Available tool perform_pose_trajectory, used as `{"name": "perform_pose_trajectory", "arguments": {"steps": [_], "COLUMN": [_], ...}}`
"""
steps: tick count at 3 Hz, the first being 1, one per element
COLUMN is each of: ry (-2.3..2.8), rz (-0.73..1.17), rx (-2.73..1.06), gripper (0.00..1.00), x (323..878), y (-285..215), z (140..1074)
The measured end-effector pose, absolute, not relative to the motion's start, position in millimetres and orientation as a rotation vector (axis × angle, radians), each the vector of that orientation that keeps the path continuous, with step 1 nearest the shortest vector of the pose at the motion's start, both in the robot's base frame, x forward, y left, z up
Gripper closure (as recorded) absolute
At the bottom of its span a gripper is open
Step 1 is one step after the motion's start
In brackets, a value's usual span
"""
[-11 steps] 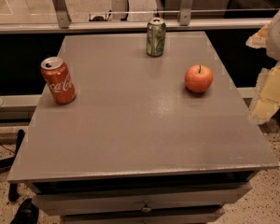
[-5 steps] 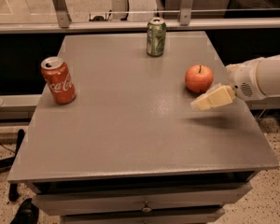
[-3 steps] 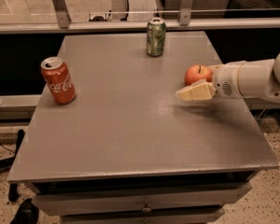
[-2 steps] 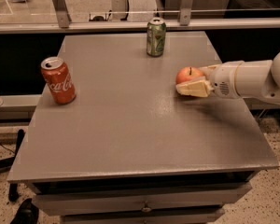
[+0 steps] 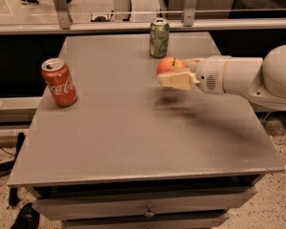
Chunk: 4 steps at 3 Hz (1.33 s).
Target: Move apple near coke can
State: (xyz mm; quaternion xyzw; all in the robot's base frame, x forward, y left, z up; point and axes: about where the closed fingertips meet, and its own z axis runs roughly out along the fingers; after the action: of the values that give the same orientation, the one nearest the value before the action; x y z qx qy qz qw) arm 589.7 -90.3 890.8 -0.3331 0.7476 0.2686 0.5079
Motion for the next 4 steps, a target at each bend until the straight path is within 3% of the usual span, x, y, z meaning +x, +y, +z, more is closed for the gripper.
{"name": "perform_pose_trajectory", "arguments": {"steps": [1, 3, 4], "ry": [1.786, 1.780, 1.729], "rz": [0.674, 0.676, 0.727], "rx": [-0.811, -0.833, -0.898], "gripper": [1.00, 1.00, 1.00], "x": [587.1, 584.7, 583.3], "y": [-76.5, -73.9, -35.9], "z": [896.9, 898.7, 894.5]}}
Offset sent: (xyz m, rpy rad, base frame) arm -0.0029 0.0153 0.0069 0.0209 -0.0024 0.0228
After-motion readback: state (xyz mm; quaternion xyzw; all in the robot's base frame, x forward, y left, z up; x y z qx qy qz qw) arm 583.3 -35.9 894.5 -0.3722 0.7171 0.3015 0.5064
